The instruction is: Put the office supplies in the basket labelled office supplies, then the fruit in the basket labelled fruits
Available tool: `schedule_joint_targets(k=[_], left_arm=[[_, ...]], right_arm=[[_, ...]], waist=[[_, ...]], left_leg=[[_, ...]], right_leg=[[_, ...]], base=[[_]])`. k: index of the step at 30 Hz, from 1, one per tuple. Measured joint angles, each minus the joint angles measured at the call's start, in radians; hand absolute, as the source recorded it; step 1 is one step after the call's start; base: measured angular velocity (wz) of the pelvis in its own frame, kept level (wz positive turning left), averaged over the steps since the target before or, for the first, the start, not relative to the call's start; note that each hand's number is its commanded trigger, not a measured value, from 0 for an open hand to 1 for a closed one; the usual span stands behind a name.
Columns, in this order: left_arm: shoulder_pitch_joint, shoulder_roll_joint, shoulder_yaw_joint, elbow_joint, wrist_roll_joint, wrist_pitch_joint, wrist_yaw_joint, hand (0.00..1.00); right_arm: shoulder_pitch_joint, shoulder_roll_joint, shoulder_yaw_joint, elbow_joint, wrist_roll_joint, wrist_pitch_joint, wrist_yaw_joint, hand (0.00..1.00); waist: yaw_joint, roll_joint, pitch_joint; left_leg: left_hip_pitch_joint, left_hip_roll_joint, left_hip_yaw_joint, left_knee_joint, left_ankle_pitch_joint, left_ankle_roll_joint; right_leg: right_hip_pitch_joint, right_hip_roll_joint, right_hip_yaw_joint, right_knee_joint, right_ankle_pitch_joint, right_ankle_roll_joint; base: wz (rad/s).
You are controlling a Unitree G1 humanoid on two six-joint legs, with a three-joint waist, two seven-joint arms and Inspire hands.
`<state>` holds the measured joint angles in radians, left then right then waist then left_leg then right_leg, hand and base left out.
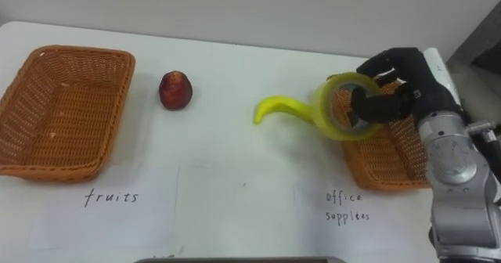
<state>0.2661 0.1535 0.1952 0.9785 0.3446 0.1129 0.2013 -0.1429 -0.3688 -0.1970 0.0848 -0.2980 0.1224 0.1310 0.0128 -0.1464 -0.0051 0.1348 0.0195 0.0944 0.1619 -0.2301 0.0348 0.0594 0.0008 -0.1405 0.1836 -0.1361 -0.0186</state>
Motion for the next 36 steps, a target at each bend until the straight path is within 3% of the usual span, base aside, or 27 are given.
schedule_joint_targets(k=[7, 15, 28, 36], left_arm=[[0.01, -0.001, -0.001, -0.001, 0.0, -0.001, 0.001, 0.0], [0.024, 0.0, -0.001, -0.021, 0.001, -0.001, 0.007, 0.0], [0.021, 0.0, -0.003, -0.036, -0.001, -0.009, 0.014, 0.0], [0.021, 0.0, -0.003, -0.036, -0.004, -0.009, 0.029, 0.0]], right_arm=[[0.0, -0.004, -0.08, 0.078, 0.041, 0.0, -0.044, 1.0], [0.005, -0.005, -0.084, 0.106, 0.031, 0.001, -0.055, 1.0], [0.005, -0.006, -0.085, 0.142, -0.017, 0.003, -0.054, 1.0], [0.005, -0.006, -0.085, 0.145, -0.022, 0.01, -0.054, 1.0]], waist=[[-0.009, 0.005, 0.0078], [-0.042, 0.016, 0.0117], [-0.064, 0.019, -0.0065], [-0.065, 0.019, -0.0052]], left_leg=[[-0.004, 0.001, 0.002, -0.004, -0.001, -0.001], [-0.007, 0.001, 0.003, -0.002, 0.0, -0.001], [-0.002, 0.002, 0.012, -0.002, 0.0, -0.001], [-0.002, 0.002, 0.012, -0.002, 0.0, -0.001]], right_leg=[[-0.005, 0.002, 0.0, 0.002, 0.0, -0.001], [-0.009, 0.004, 0.003, 0.0, 0.0, -0.001], [-0.009, 0.002, 0.003, 0.003, 0.001, -0.001], [-0.008, 0.003, 0.009, 0.005, 0.002, -0.003]], base=[[-0.01], [0.0], [-0.01], [0.0]])
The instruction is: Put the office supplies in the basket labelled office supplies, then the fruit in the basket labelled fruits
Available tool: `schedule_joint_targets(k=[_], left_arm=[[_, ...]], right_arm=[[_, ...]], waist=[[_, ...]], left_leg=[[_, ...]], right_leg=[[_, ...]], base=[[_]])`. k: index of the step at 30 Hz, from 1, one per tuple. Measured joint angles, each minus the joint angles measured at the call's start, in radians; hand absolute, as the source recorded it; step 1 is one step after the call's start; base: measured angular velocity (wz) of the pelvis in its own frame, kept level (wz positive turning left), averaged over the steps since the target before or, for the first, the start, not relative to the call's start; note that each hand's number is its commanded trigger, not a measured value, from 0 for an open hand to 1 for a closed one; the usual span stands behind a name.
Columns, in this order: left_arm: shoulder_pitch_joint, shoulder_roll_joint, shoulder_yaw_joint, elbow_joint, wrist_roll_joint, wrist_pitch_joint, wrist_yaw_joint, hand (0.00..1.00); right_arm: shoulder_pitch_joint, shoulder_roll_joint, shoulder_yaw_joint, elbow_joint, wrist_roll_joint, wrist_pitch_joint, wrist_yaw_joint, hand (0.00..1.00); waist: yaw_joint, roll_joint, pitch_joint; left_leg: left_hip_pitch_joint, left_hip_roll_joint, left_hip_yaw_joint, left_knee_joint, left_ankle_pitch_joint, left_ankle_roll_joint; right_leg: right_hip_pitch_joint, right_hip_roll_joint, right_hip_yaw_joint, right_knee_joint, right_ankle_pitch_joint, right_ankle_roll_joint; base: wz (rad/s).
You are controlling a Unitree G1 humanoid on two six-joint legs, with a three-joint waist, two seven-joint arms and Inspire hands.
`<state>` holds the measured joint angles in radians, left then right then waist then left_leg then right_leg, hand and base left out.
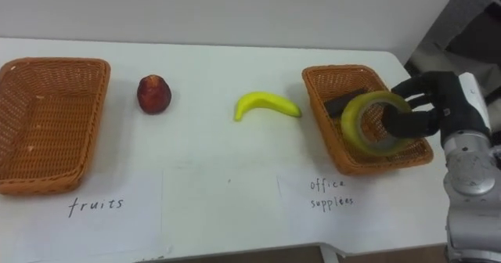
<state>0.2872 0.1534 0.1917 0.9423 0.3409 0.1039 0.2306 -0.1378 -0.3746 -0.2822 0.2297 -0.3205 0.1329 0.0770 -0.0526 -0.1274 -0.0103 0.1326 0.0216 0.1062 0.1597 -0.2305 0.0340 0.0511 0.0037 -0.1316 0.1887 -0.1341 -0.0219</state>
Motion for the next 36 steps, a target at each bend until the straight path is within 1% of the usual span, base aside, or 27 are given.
schedule_joint_targets(k=[5, 7, 8, 9, 10, 11, 20, 24, 26, 36], left_arm=[[0.001, 0.0, 0.0, 0.0, -0.016, 0.0, 0.002, 0.0], [0.001, 0.0, 0.0, 0.0, -0.017, 0.0, 0.002, 0.0], [0.001, 0.001, 0.0, 0.0, -0.018, 0.0, 0.002, 0.0], [0.0, 0.001, 0.0, 0.0, -0.019, 0.0, 0.002, 0.0], [0.0, 0.001, -0.001, 0.0, -0.021, 0.0, 0.002, 0.0], [0.0, 0.001, -0.001, 0.0, -0.022, 0.0, 0.002, 0.0], [-0.005, 0.008, 0.0, -0.002, -0.023, -0.002, 0.002, 0.0], [-0.007, 0.009, 0.0, -0.002, -0.023, -0.002, 0.002, 0.0], [-0.006, 0.01, 0.0, -0.002, -0.023, -0.002, 0.002, 0.0], [0.002, 0.01, 0.0, -0.001, -0.026, -0.002, 0.002, 0.0]], right_arm=[[0.0, 0.0, 0.0, 0.003, -0.002, 0.0, 0.0, 1.0], [0.0, 0.0, -0.001, 0.004, -0.006, 0.001, 0.0, 1.0], [0.0, 0.0, -0.001, 0.004, -0.004, -0.001, 0.0, 1.0], [0.0, 0.0, -0.002, 0.004, -0.004, 0.0, 0.0, 0.78], [0.0, 0.0, -0.002, 0.004, -0.004, 0.0, 0.0, 0.24], [0.0, 0.0, -0.002, 0.004, -0.004, 0.0, 0.0, 0.0], [0.0, -0.002, -0.005, 0.003, -0.026, -0.003, 0.0, 0.0], [0.0, -0.017, -0.006, 0.001, -0.026, -0.004, 0.0, 0.0], [0.0, -0.017, -0.009, 0.0, -0.026, -0.005, 0.0, 0.0], [0.0, -0.019, -0.015, -0.012, -0.025, -0.005, 0.0, 0.0]], waist=[[0.002, -0.004, 0.0048], [0.0, -0.006, 0.0099], [0.0, -0.006, 0.0104], [0.001, -0.007, 0.0106], [0.001, -0.007, 0.0104], [0.001, -0.007, 0.0104], [0.001, -0.005, 0.0088], [0.002, 0.0, 0.0047], [0.002, 0.001, 0.004], [0.006, 0.002, 0.0042]], left_leg=[[0.0, 0.0, 0.0, 0.001, 0.0, 0.0], [-0.001, 0.0, 0.0, 0.0, 0.0, 0.0], [-0.001, 0.0, 0.0, -0.001, 0.0, 0.0], [-0.002, 0.0, 0.0, -0.002, 0.0, 0.0], [-0.001, 0.0, 0.0, -0.005, 0.0, 0.0], [-0.002, 0.0, 0.0, -0.006, 0.0, 0.0], [-0.006, 0.0, 0.003, -0.006, 0.0, 0.0], [-0.004, 0.0, 0.003, -0.006, 0.0, 0.0], [-0.003, 0.001, 0.004, -0.006, 0.0, 0.0], [0.001, 0.001, 0.007, -0.008, 0.0, 0.0]], right_leg=[[-0.001, 0.0, 0.0, -0.001, 0.0, 0.0], [-0.002, 0.001, -0.003, -0.002, 0.0, 0.0], [-0.002, 0.001, -0.005, -0.002, 0.0, 0.0], [-0.003, 0.001, -0.005, -0.003, 0.0, 0.0], [-0.004, 0.001, -0.006, -0.003, 0.0, 0.0], [-0.005, 0.001, -0.006, -0.003, 0.0, 0.0], [-0.015, 0.001, -0.004, -0.003, 0.0, 0.0], [-0.014, 0.0, -0.004, -0.002, 0.0, 0.0], [-0.013, 0.001, -0.004, -0.001, 0.0, 0.0], [-0.006, 0.002, 0.0, -0.001, 0.0, 0.0]], base=[[0.0], [0.0], [0.0], [0.0], [0.0], [0.0], [0.0], [0.0], [0.0], [0.0]])
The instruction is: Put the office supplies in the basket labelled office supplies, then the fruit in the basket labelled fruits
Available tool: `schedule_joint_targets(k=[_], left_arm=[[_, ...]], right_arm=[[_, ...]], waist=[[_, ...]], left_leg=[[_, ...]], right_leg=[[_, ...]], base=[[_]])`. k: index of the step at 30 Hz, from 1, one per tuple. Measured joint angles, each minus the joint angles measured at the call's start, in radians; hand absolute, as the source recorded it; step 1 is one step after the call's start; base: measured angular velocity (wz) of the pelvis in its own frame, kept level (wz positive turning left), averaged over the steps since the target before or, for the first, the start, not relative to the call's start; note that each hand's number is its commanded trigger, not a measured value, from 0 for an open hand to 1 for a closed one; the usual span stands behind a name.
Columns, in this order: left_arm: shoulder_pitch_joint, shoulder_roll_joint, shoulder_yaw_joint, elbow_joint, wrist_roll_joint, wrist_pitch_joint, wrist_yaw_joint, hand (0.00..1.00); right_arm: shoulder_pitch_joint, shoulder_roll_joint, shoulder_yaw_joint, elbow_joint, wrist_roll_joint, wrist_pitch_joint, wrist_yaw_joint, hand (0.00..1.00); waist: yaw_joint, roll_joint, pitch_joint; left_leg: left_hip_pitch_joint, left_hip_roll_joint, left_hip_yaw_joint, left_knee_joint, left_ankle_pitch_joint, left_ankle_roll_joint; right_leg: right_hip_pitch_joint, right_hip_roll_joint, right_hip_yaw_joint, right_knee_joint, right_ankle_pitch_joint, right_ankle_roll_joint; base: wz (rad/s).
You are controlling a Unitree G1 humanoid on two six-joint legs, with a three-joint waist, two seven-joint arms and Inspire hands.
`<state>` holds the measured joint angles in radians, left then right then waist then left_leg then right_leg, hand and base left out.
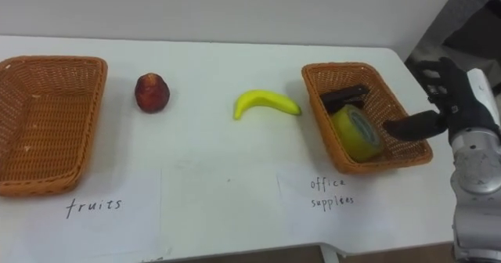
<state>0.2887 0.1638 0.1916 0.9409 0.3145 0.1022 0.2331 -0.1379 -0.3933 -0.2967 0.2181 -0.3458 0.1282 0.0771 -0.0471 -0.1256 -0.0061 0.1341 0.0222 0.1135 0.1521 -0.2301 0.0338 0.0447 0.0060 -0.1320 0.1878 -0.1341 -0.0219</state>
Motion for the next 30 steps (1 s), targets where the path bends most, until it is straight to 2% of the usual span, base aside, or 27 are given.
schedule_joint_targets(k=[13, 23, 30], left_arm=[[0.011, 0.0, 0.0, 0.001, 0.001, -0.009, 0.017, 0.0], [0.014, 0.0, 0.0, 0.001, 0.0, -0.018, 0.02, 0.0], [0.012, 0.0, 0.0, 0.001, -0.006, -0.018, 0.02, 0.0]], right_arm=[[0.0, 0.0, 0.0, 0.0, 0.004, -0.006, 0.0, 0.0], [0.0, 0.0, 0.0, 0.0, 0.008, -0.006, 0.0, 0.0], [0.0, 0.0, 0.0, 0.0, 0.093, -0.006, -0.004, 0.0]], waist=[[0.003, 0.009, 0.0065], [0.003, 0.006, 0.0048], [0.011, 0.004, 0.0055]], left_leg=[[0.003, 0.001, 0.0, -0.002, 0.0, 0.0], [0.003, 0.001, 0.0, -0.002, 0.0, 0.0], [0.004, 0.001, 0.0, -0.002, 0.0, 0.0]], right_leg=[[0.004, 0.003, -0.002, -0.003, 0.0, 0.0], [0.005, 0.005, -0.002, -0.002, 0.0, 0.0], [0.005, 0.006, 0.003, -0.002, 0.0, 0.0]], base=[[0.0], [0.0], [0.0]])
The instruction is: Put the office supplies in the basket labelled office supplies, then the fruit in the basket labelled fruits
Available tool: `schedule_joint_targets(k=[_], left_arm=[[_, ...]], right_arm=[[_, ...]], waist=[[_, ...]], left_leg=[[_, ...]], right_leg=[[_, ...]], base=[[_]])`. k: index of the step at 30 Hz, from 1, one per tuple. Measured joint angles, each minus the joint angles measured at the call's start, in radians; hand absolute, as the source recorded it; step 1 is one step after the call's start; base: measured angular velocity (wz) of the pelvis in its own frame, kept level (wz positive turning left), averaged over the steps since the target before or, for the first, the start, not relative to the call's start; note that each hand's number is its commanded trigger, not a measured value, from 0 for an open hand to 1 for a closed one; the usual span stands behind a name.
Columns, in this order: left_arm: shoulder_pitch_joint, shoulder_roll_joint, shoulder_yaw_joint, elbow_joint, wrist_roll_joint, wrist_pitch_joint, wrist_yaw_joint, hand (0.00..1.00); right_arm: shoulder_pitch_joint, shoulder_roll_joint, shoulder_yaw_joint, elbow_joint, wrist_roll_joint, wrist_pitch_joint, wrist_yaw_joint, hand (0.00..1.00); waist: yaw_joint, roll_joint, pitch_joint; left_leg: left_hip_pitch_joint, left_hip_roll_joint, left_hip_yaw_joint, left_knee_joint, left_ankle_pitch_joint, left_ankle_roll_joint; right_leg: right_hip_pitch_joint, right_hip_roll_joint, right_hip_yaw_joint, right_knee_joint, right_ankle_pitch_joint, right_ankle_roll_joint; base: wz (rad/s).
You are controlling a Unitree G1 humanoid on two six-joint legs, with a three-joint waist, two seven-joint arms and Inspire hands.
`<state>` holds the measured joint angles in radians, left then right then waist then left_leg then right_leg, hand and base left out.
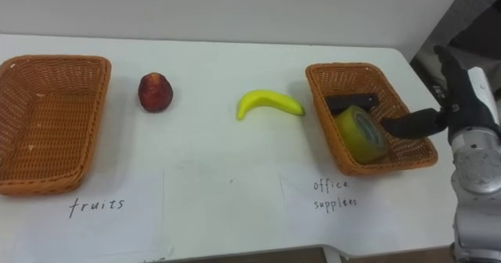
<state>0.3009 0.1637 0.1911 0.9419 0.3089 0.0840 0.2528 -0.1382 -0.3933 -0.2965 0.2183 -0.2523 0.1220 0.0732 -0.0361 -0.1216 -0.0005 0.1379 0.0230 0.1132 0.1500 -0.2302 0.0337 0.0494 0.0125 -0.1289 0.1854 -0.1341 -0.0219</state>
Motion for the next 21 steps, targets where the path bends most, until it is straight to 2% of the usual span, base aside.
schedule_joint_targets(k=[4, 10, 21], left_arm=[[-0.004, 0.001, -0.007, 0.002, -0.042, 0.0, 0.0, 0.0], [-0.006, 0.001, -0.011, 0.011, -0.044, 0.001, -0.001, 0.0], [-0.041, 0.006, -0.029, 0.009, -0.044, 0.002, -0.003, 0.0]], right_arm=[[0.0, 0.0, 0.0, 0.0, 0.067, 0.0, -0.02, 0.0], [0.0, 0.0, 0.001, -0.023, 0.134, 0.0, -0.05, 0.0], [-0.04, 0.0, 0.039, -0.081, 0.172, -0.001, -0.097, 0.0]], waist=[[0.009, -0.003, 0.0014], [0.018, -0.011, 0.0025], [0.033, -0.003, 0.0059]], left_leg=[[0.006, 0.0, 0.0, -0.002, 0.0, 0.0], [0.009, 0.0, 0.0, -0.005, 0.0, 0.0], [0.005, 0.0, -0.003, 0.0, 0.0, 0.0]], right_leg=[[0.004, 0.001, 0.004, 0.0, 0.0, 0.0], [0.004, 0.001, 0.006, 0.002, 0.0, 0.0], [0.004, -0.005, 0.002, 0.003, 0.0, 0.0]], base=[[0.0], [0.0], [0.01]])
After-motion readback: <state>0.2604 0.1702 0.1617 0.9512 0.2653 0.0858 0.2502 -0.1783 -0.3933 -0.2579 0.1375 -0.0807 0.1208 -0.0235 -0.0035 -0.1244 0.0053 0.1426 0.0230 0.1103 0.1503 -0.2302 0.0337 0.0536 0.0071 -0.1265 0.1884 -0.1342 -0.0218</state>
